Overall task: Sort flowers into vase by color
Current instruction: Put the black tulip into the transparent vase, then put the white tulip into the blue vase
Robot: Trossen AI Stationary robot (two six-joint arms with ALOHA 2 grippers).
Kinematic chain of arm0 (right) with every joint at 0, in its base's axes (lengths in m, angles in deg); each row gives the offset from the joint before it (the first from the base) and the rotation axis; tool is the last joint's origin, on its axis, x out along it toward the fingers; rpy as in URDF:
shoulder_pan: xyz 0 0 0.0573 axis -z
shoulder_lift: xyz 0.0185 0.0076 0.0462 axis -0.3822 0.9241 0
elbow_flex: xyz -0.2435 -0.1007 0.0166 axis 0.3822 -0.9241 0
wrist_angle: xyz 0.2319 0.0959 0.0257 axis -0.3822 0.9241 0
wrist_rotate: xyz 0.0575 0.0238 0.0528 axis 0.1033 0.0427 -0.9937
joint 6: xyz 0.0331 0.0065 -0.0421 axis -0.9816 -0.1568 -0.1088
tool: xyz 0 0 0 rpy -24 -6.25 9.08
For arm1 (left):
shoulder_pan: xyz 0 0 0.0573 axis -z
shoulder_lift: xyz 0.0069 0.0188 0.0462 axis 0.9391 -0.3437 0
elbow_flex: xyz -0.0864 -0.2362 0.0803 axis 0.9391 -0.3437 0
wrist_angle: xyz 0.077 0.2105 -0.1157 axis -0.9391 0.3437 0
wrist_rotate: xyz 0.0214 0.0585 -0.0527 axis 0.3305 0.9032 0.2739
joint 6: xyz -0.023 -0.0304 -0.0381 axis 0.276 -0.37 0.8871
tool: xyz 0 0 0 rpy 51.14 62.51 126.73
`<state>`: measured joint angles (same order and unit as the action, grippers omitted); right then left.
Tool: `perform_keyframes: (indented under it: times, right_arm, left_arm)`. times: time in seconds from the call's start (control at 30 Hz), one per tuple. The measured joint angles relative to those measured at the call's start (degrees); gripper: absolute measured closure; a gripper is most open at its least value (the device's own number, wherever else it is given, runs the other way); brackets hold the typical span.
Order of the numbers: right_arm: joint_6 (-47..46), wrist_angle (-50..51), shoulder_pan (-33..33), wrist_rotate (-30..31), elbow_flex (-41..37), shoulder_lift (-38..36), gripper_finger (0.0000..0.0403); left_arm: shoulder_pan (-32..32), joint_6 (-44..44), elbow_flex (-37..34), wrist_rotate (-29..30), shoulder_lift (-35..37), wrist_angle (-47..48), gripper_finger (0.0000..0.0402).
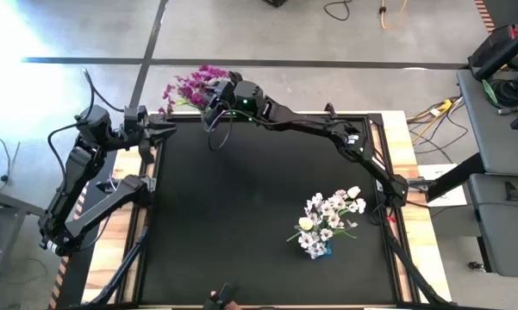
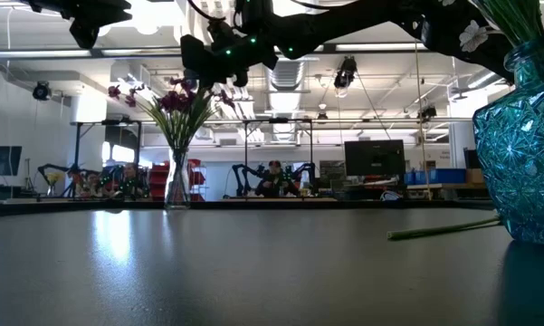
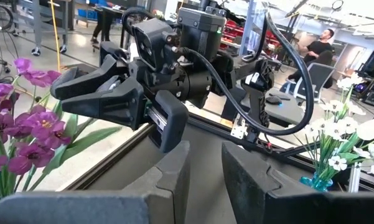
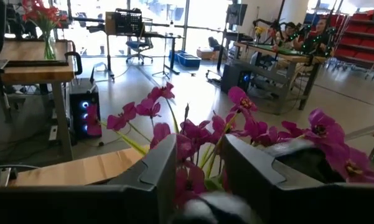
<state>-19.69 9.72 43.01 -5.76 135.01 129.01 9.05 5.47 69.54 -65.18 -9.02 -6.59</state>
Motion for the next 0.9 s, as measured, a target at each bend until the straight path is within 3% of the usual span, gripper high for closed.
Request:
perform_keyframes:
  times: [0.23, 0.57, 0.73, 0.9]
  right_arm:
    - [0.2, 1.5, 0.0, 0.0, 4.1, 0.0, 0.0251]
    - [2.5, 6.5, -0.6, 0.1, 4.3, -2.5, 0.0233]
    - [5.1, 9.0, -0.9, 0.0, 4.3, -5.7, 0.0244]
    - [4.8, 19.9, -1.1, 0.1, 4.3, -11.0, 0.0284]
  left_arm:
    - [0.0, 0.0, 0.0, 0.0, 0.0, 0.0, 0.0324]
    - [0.0, -0.9, 0.0, 0.0, 0.0, 0.0, 0.0324]
    - [0.0, -1.5, 0.0, -0.1, 0.0, 0.5, 0.0324]
    - [0.0, -1.1, 0.0, -0.1, -0.8, 2.7, 0.0324]
